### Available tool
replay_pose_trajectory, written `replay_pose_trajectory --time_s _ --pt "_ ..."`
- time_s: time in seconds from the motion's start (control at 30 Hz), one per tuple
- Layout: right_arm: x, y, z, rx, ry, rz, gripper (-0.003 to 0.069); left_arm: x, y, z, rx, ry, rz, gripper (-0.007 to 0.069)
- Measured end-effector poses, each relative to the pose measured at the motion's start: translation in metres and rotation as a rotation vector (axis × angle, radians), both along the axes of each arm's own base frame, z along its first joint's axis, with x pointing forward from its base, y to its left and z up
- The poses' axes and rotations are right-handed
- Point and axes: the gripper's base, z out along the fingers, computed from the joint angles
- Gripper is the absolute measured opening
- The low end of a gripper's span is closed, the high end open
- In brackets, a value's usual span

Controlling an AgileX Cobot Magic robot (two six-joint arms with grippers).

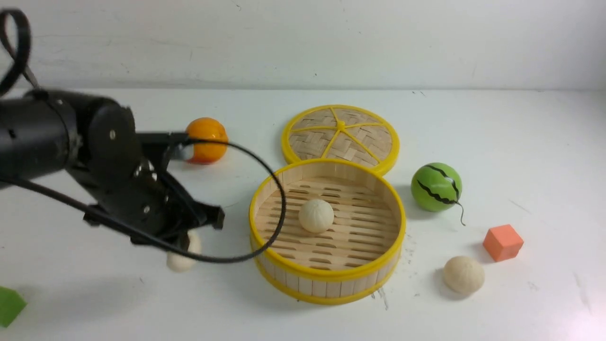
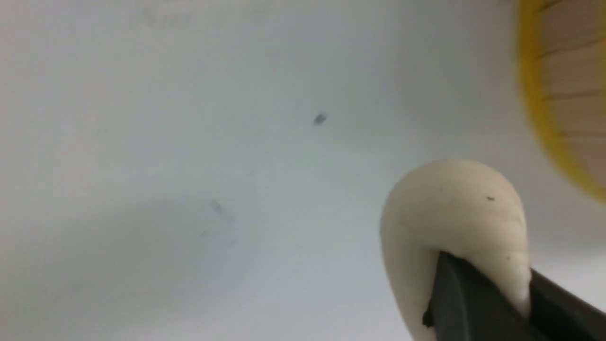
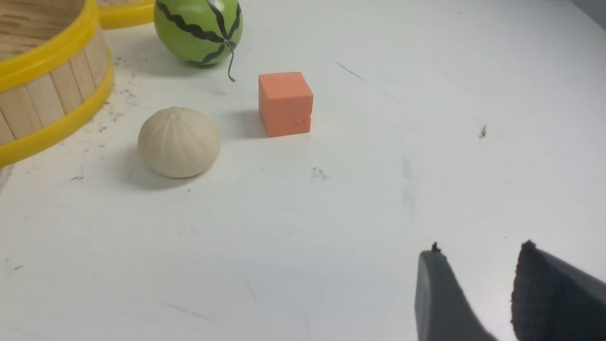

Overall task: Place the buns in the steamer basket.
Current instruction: Use the left arm to put the steamed stuffed bun into the steamer

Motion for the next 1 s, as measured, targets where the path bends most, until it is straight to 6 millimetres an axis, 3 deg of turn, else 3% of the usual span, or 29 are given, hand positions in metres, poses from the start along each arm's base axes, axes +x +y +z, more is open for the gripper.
replay_pose_trajectory --time_s 0.1,0.13,0.2,0.3,0.47,0.57,0.7,0.73,0.8,0.83,0.87,0.93,1.0 --pt "0.0 0.0 0.0 0.0 0.0 0.0 0.0239 0.001 -0.028 0.038 -0.081 -0.104 -0.083 -0.0004" --pt "0.0 0.0 0.0 0.0 0.0 0.0 0.0239 0.0 -0.031 0.039 -0.089 -0.105 -0.094 -0.0004" --pt "0.0 0.0 0.0 0.0 0.0 0.0 0.0239 0.002 -0.058 0.051 -0.145 -0.135 -0.161 -0.0004" --pt "0.0 0.0 0.0 0.0 0.0 0.0 0.0239 0.006 -0.081 0.048 -0.163 -0.129 -0.212 -0.0004" --pt "0.0 0.0 0.0 0.0 0.0 0.0 0.0239 0.024 -0.127 0.009 -0.139 -0.061 -0.289 0.0018" --pt "0.0 0.0 0.0 0.0 0.0 0.0 0.0239 0.034 -0.141 -0.015 -0.128 -0.016 -0.295 0.0066" --pt "0.0 0.0 0.0 0.0 0.0 0.0 0.0239 0.04 -0.146 -0.035 -0.109 0.032 -0.293 0.0155" --pt "0.0 0.0 0.0 0.0 0.0 0.0 0.0239 0.04 -0.146 -0.043 -0.097 0.057 -0.293 0.0206" --pt "0.0 0.0 0.0 0.0 0.0 0.0 0.0239 0.041 -0.147 -0.048 -0.088 0.075 -0.295 0.0251" --pt "0.0 0.0 0.0 0.0 0.0 0.0 0.0239 0.04 -0.147 -0.051 -0.078 0.094 -0.297 0.0325" --pt "0.0 0.0 0.0 0.0 0.0 0.0 0.0239 0.04 -0.147 -0.052 -0.076 0.096 -0.297 0.0325" --pt "0.0 0.0 0.0 0.0 0.0 0.0 0.0239 0.04 -0.145 -0.053 -0.058 0.104 -0.304 0.0412" --pt "0.0 0.0 0.0 0.0 0.0 0.0 0.0239 0.04 -0.144 -0.052 -0.043 0.105 -0.31 0.0451"
